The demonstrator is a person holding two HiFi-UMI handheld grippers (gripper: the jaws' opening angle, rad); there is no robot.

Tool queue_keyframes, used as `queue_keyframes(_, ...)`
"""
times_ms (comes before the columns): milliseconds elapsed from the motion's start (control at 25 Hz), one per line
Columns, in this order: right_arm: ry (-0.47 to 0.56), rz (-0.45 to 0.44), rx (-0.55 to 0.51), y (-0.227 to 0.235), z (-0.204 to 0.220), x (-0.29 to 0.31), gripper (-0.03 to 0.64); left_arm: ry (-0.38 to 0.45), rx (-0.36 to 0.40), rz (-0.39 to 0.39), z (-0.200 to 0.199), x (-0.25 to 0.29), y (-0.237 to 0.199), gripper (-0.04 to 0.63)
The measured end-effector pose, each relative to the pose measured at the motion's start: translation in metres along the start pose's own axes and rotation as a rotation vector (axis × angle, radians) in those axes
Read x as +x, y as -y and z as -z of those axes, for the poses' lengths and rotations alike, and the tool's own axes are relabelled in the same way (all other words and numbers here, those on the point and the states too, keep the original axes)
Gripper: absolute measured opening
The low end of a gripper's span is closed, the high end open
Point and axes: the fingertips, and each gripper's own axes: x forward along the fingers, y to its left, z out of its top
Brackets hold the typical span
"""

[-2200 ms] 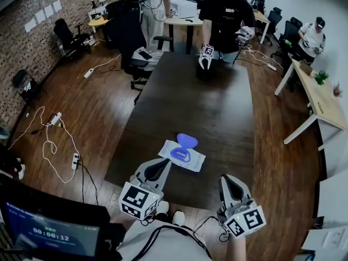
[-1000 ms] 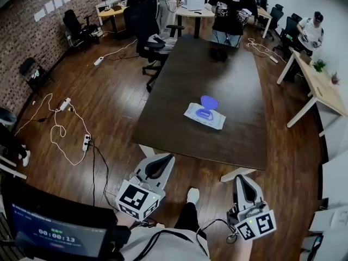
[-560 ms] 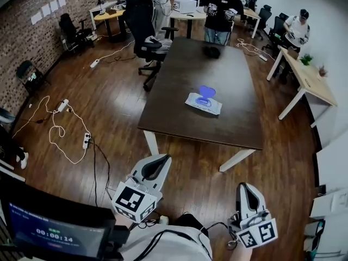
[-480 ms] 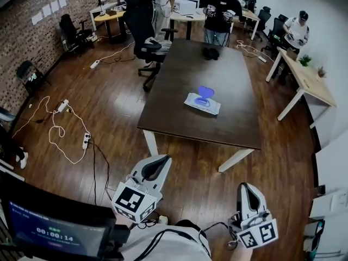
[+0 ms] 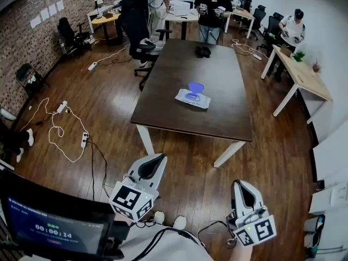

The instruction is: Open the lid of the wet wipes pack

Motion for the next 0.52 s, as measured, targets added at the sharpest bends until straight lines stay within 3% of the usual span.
queue_keyframes(520,0.019,-0.005,0.0,0.015,-0.008,0.002,0.006,-0.006,0.012,-0.018,-0.002,0.014,0.001,0.002)
